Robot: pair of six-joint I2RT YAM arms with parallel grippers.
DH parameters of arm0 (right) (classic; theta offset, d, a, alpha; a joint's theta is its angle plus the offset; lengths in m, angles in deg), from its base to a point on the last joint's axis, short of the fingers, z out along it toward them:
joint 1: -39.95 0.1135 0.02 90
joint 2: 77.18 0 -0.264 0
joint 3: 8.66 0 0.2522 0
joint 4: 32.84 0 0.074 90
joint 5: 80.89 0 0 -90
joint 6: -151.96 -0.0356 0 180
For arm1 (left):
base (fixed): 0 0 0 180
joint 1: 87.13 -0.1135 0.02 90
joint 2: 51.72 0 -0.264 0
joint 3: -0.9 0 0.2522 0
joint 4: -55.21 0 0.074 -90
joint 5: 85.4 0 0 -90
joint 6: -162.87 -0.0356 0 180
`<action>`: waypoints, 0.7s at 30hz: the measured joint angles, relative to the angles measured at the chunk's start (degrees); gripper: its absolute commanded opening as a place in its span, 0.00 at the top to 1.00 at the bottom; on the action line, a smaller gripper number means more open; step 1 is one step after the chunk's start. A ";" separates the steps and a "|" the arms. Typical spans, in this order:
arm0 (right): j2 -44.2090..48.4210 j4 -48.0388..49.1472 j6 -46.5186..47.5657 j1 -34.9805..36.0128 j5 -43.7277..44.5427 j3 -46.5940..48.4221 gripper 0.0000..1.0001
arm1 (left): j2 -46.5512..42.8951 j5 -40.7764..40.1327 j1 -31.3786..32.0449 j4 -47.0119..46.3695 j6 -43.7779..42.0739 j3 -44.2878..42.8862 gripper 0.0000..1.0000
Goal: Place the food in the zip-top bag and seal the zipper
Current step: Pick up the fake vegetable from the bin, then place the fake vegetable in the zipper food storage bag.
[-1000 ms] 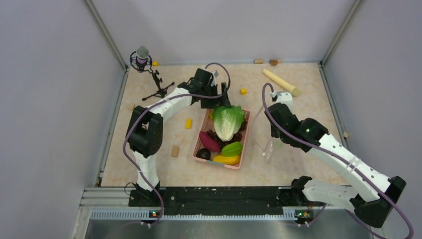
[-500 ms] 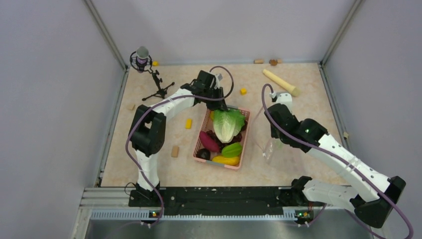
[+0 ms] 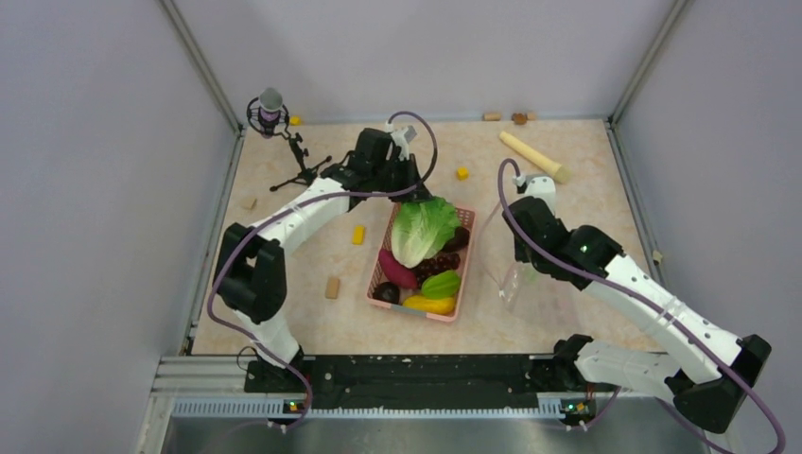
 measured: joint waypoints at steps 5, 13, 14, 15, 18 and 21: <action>0.37 0.04 -0.59 0.00 -0.35 0.00 1.00 | -8.31 2.27 0.22 -7.56 -0.98 6.16 1.00; 0.74 2.03 -0.57 0.00 -5.14 0.00 1.00 | -22.27 4.76 3.41 -23.41 -1.01 16.17 1.00; 0.76 2.36 -0.50 0.00 -5.92 0.00 1.00 | -24.02 4.76 4.00 -25.14 -0.87 17.51 1.00; 0.76 2.64 -0.42 0.00 -6.71 0.00 1.00 | -26.14 4.61 4.83 -27.50 -0.76 19.21 1.00; 0.79 3.34 -0.37 0.00 -8.70 0.00 1.00 | -32.02 3.69 7.87 -33.64 -0.92 23.65 1.00; 0.92 3.72 -0.13 0.00 -11.04 0.00 1.00 | -36.61 3.48 11.17 -38.99 -1.33 26.25 1.00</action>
